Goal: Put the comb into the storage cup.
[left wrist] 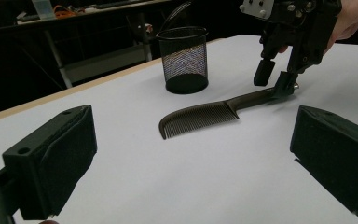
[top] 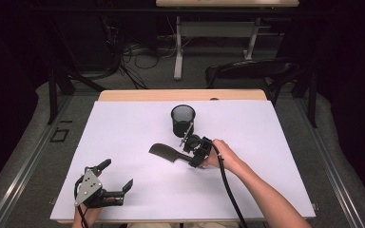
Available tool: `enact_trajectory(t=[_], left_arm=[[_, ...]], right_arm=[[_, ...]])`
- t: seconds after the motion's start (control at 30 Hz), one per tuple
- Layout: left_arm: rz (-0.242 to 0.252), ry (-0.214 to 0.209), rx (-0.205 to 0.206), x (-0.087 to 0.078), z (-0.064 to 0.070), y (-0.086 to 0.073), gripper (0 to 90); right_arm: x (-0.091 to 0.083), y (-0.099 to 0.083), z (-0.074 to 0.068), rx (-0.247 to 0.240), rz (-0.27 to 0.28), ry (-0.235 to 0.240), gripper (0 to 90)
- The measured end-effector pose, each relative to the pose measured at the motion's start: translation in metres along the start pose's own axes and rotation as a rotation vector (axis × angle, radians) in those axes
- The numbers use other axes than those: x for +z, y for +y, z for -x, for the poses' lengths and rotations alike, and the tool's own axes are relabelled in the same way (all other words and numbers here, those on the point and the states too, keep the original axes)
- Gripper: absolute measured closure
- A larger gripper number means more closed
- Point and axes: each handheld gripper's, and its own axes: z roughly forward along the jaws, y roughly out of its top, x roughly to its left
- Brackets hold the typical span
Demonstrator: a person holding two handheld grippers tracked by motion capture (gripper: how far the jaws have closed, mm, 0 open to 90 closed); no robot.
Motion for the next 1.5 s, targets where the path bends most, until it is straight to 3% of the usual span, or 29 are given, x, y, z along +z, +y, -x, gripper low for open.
enact_trajectory(t=[0.23,0.27,0.43,0.77,1.0,1.5], left_arm=[[-0.002,-0.001,0.001,0.000,0.000,0.000,0.4],[0.000,0.000,0.000,0.000,0.000,0.000,0.4],[0.001,0.000,0.001,0.000,0.000,0.000,0.4],[0.001,0.001,0.003,-0.001,-0.001,0.000,0.4],[0.001,0.000,0.002,0.000,-0.001,0.000,0.4],[0.000,0.002,0.002,-0.001,-0.001,0.000,0.5]], right_arm=[[0.003,-0.001,0.000,0.002,-0.007,0.005,53.5],[0.001,0.000,0.001,-0.004,-0.033,0.004,53.7],[0.004,-0.001,0.001,0.001,-0.016,0.002,56.2],[0.008,0.000,0.001,0.004,-0.041,-0.005,61.0],[0.010,0.001,0.001,0.019,-0.063,-0.011,65.0],[0.011,-0.002,0.004,0.077,-0.038,0.021,72.9]])
